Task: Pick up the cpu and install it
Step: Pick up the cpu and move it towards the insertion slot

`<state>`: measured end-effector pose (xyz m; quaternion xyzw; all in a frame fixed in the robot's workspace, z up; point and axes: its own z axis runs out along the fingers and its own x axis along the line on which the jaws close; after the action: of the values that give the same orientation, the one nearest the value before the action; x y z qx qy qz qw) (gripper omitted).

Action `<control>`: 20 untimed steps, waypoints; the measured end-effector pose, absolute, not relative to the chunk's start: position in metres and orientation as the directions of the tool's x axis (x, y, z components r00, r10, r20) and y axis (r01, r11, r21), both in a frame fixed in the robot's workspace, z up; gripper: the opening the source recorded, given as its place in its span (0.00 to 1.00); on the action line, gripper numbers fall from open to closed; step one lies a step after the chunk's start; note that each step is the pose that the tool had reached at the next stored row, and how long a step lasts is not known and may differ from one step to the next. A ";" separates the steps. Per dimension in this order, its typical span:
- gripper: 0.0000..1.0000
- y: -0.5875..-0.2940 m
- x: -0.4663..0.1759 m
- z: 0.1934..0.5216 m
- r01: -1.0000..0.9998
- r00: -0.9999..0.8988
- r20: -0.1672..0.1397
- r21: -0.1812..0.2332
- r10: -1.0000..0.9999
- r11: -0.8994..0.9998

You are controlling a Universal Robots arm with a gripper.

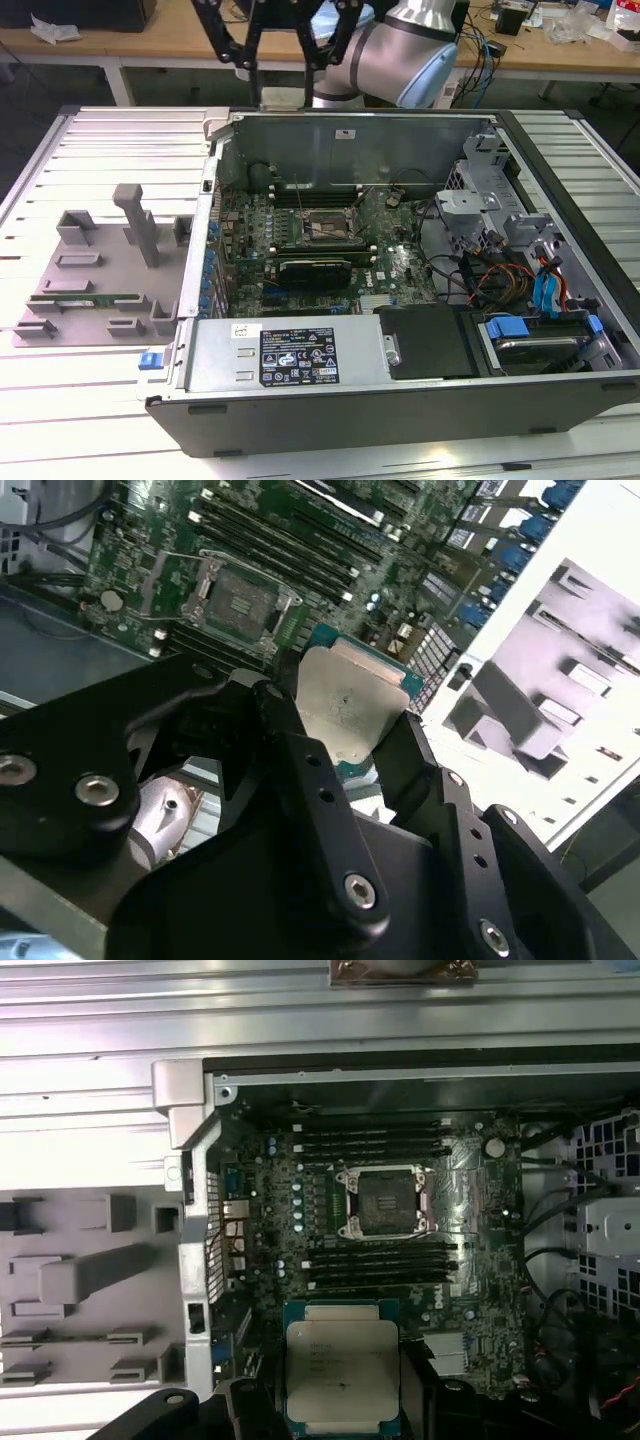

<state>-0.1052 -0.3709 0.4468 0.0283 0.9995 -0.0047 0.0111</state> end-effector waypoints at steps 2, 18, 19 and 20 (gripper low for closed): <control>0.55 -0.371 -0.089 0.447 0.057 -0.998 -0.022 -0.009 0.057 0.998; 0.55 -0.371 -0.062 0.414 0.057 -0.998 -0.022 -0.009 0.057 0.998; 0.55 -0.371 -0.062 0.412 0.057 -0.998 -0.022 -0.009 0.057 0.998; 0.55 -0.371 -0.061 0.408 0.057 -0.998 -0.022 -0.009 0.057 0.998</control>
<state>-0.0615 -0.3709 0.4085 0.0284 0.9995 -0.0047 0.0110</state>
